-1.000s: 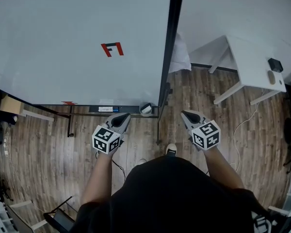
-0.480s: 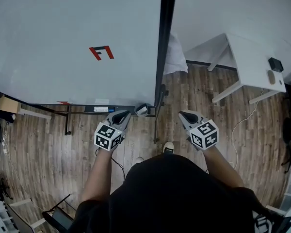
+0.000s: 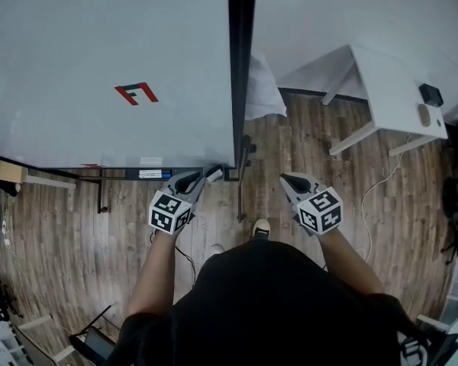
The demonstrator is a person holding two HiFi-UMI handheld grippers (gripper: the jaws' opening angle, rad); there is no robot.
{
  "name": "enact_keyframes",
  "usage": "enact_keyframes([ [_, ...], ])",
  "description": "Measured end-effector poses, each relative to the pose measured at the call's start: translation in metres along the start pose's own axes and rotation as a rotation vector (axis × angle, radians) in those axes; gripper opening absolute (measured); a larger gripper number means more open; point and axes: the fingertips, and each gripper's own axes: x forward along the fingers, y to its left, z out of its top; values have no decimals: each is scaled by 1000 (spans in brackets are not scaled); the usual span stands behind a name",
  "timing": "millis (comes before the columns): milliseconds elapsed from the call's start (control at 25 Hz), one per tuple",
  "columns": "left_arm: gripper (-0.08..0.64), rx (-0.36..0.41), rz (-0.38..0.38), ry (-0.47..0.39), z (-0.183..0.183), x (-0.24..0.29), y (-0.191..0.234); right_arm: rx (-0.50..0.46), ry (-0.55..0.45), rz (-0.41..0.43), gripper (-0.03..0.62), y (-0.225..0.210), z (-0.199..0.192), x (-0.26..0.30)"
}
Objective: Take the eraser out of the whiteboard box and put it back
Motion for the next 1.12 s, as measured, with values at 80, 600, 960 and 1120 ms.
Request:
enact_keyframes([
  [80, 68, -4, -9, 16, -4, 7, 0, 3, 4, 1, -6, -2, -2, 1],
  [600, 153, -27, -38, 84, -25, 50, 3, 21, 42, -10, -6, -21, -19, 0],
  [960, 201, -17, -41, 133, -40, 72, 5, 32, 63, -23, -6, -32, -27, -4],
  [1120, 212, -11, -41, 151, -46, 79, 6, 37, 72, -25, -6, -34, -32, -5],
])
